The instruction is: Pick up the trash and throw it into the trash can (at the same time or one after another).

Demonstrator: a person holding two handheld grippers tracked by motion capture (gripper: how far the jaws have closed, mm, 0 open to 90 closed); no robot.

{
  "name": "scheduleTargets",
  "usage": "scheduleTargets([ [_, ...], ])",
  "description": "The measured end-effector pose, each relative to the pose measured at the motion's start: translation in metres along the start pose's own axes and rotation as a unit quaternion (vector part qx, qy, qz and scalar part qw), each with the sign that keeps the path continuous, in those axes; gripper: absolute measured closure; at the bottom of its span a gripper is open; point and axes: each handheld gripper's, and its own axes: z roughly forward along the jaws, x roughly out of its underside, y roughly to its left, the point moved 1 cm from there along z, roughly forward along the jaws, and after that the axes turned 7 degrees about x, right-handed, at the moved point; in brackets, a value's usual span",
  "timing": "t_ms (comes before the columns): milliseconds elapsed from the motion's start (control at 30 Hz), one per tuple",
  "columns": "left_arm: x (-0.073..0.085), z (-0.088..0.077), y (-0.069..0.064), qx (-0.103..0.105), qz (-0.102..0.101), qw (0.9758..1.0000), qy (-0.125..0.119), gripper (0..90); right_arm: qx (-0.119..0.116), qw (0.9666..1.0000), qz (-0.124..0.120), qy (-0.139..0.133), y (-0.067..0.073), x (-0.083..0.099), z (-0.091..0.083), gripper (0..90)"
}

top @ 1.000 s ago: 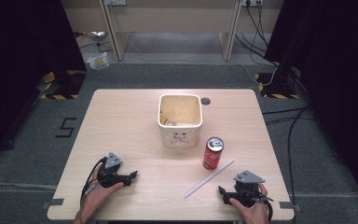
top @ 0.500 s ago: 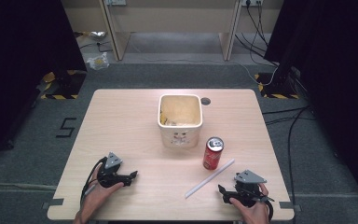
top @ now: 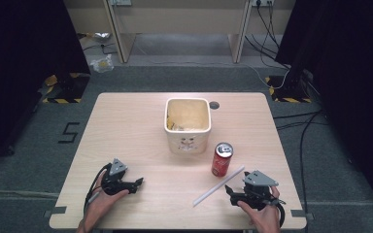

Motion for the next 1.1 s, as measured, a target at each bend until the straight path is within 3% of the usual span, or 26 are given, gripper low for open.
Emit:
scheduleTargets([
  [167,0.000,0.000,0.000,0.000,0.000,1.0000,0.000,14.4,-0.001,1.0000,-0.008,-0.006,0.001,-0.008,0.001,15.0],
  [1100,0.000,0.000,0.000,0.000,0.000,1.0000,0.000,14.5,-0.003,0.9997,0.008,-0.024,-0.001,-0.038,0.033,15.5],
])
